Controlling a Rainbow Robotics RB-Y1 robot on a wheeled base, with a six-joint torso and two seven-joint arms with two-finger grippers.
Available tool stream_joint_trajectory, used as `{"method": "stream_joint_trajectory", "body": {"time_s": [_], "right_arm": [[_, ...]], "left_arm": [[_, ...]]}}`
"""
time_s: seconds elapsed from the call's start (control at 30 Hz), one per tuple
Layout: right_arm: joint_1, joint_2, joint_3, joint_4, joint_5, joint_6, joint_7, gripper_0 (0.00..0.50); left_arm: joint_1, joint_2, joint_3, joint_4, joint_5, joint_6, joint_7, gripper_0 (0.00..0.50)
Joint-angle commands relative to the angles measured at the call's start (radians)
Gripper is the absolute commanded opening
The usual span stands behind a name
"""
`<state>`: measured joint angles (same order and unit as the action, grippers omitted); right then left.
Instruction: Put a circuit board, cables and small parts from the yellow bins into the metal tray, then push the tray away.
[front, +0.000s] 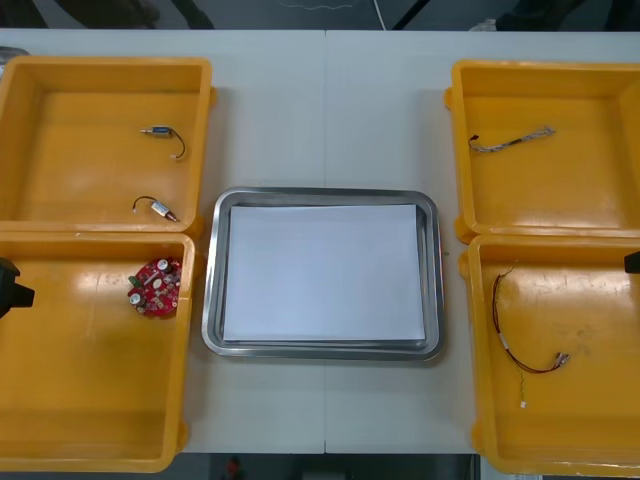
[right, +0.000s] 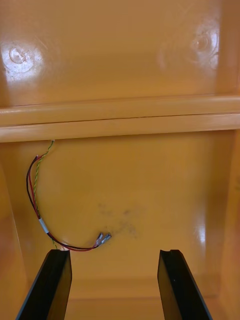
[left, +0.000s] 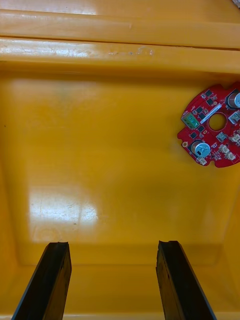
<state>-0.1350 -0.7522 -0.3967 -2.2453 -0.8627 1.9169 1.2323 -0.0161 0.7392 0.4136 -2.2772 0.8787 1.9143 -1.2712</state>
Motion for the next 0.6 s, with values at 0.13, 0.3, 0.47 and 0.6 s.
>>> {"method": "stream_joint_trajectory", "body": {"time_s": [0.13, 0.3, 0.47, 0.6], "right_arm": [[-0.015, -0.039, 0.015, -0.007, -0.004, 0.003, -0.007, 0.500], [-0.015, -0.039, 0.015, -0.007, -0.004, 0.003, -0.007, 0.500], [-0.015, -0.039, 0.015, -0.007, -0.004, 0.003, -0.007, 0.500], [-0.015, -0.039, 0.015, -0.007, -0.004, 0.003, -0.007, 0.500]], "left_arm": [[0.021, 0.035, -0.001, -0.027, 0.006, 0.006, -0.082, 0.500], [0.021, 0.035, -0.001, -0.027, 0.006, 0.006, -0.082, 0.500], [0.021, 0.035, -0.001, -0.027, 0.006, 0.006, -0.082, 0.500], [0.021, 0.035, -0.001, -0.027, 0.006, 0.006, -0.082, 0.500]]}}
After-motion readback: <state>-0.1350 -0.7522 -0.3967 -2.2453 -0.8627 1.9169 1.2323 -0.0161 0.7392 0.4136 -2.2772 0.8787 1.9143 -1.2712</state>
